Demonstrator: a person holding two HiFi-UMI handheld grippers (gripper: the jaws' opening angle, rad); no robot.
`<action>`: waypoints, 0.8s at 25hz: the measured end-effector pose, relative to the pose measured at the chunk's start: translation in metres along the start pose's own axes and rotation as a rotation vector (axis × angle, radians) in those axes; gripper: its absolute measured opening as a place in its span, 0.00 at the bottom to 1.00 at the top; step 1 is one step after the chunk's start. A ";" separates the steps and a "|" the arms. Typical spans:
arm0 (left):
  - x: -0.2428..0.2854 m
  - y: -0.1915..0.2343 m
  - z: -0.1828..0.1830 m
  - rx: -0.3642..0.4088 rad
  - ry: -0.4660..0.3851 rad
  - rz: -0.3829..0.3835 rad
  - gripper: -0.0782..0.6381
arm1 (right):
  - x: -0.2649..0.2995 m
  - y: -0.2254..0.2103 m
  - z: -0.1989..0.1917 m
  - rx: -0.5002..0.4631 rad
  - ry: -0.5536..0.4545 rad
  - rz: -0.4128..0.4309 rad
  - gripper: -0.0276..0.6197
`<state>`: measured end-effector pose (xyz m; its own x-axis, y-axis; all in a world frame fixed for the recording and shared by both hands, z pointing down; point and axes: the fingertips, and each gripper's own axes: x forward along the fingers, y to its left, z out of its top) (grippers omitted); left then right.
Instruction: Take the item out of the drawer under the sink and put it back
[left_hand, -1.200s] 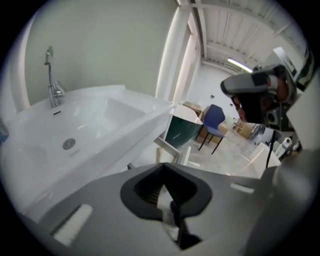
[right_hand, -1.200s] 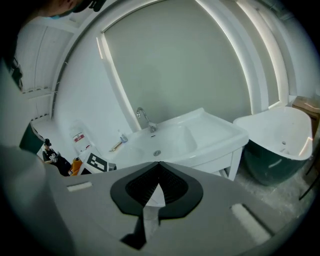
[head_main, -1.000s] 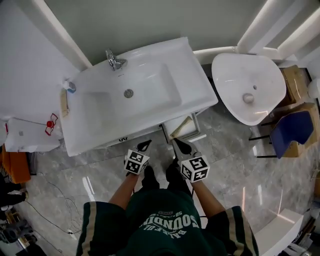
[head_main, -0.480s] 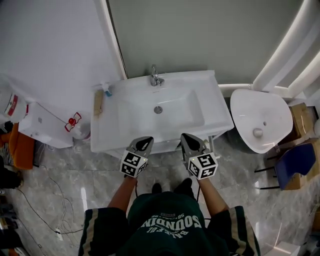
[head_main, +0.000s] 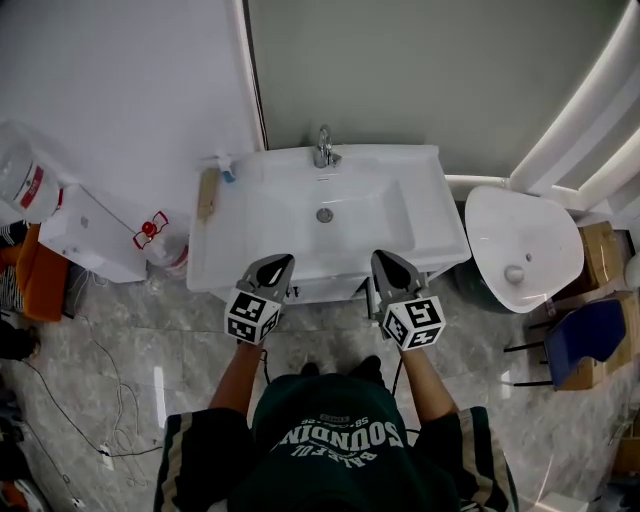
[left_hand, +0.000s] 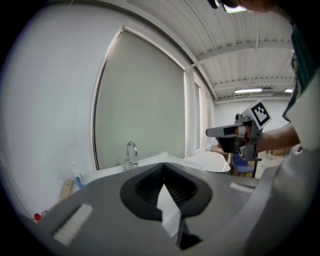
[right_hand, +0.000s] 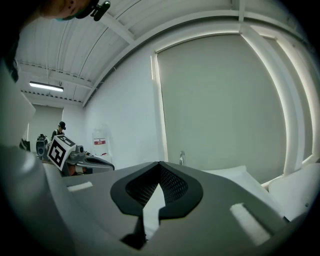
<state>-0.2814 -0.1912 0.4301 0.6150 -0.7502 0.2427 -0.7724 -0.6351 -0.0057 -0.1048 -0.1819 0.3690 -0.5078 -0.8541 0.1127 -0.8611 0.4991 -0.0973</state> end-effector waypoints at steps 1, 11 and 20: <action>-0.002 0.000 -0.002 -0.004 0.000 0.002 0.18 | -0.001 0.001 -0.002 -0.001 0.001 -0.002 0.04; -0.013 -0.001 -0.001 -0.010 -0.011 0.007 0.18 | -0.008 0.007 0.011 -0.031 -0.077 -0.003 0.04; -0.019 -0.005 -0.004 -0.018 -0.017 0.000 0.18 | -0.011 0.014 0.005 -0.028 -0.061 0.006 0.04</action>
<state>-0.2904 -0.1730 0.4293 0.6174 -0.7533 0.2265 -0.7751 -0.6318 0.0115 -0.1114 -0.1660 0.3609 -0.5114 -0.8578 0.0514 -0.8587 0.5077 -0.0699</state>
